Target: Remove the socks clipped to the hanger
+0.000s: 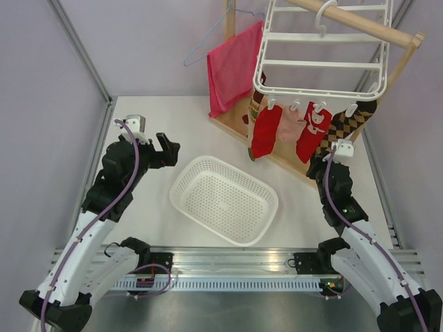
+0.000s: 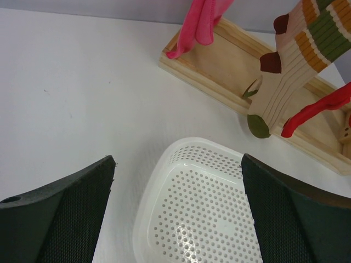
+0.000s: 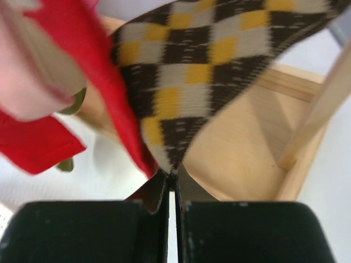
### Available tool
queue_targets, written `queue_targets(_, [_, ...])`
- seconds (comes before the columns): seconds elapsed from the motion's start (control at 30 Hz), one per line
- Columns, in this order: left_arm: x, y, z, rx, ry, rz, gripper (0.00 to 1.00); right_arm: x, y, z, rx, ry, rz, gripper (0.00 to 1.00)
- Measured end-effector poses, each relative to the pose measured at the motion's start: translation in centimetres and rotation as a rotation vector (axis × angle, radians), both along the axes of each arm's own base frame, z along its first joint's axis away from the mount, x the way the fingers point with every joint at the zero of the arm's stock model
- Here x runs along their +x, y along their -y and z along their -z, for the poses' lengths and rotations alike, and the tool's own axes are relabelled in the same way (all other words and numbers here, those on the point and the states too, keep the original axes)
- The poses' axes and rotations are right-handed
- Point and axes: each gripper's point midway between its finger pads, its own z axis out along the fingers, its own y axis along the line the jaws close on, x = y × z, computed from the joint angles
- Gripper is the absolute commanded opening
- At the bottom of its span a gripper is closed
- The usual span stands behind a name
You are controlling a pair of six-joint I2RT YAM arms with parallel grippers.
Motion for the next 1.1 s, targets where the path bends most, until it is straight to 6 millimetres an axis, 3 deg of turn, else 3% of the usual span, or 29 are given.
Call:
queue_targets(0.17, [-0.3,1.8,0.3,0.034,-0.009,0.035,0.99,-0.5,-3.2,0.6,0.002,-0.017,-0.079,0.01])
queue_targets(0.47, [-2.2,7.1,0.2,0.087,-0.012,0.139,0.99,-1.7,-9.3,2.7,-0.043,-0.067,-0.207,0.01])
queue_targets(0.67, [-3.5,13.2,1.3,0.154,-0.039,0.253,1.00,-2.4,-11.5,3.2,-0.066,-0.067,-0.245,0.01])
queue_targets(0.77, [-3.8,16.2,0.3,0.155,-0.028,0.302,1.00,-2.8,-12.6,3.5,-0.082,-0.069,-0.262,0.01])
queue_targets(0.9, [-3.8,19.7,-2.8,0.097,0.023,0.352,1.00,-3.6,-14.0,3.7,-0.095,-0.066,-0.297,0.01])
queue_targets(1.1, [-4.0,22.3,-4.6,0.025,0.062,0.426,1.00,-4.9,-16.3,2.9,-0.077,-0.031,-0.363,0.01])
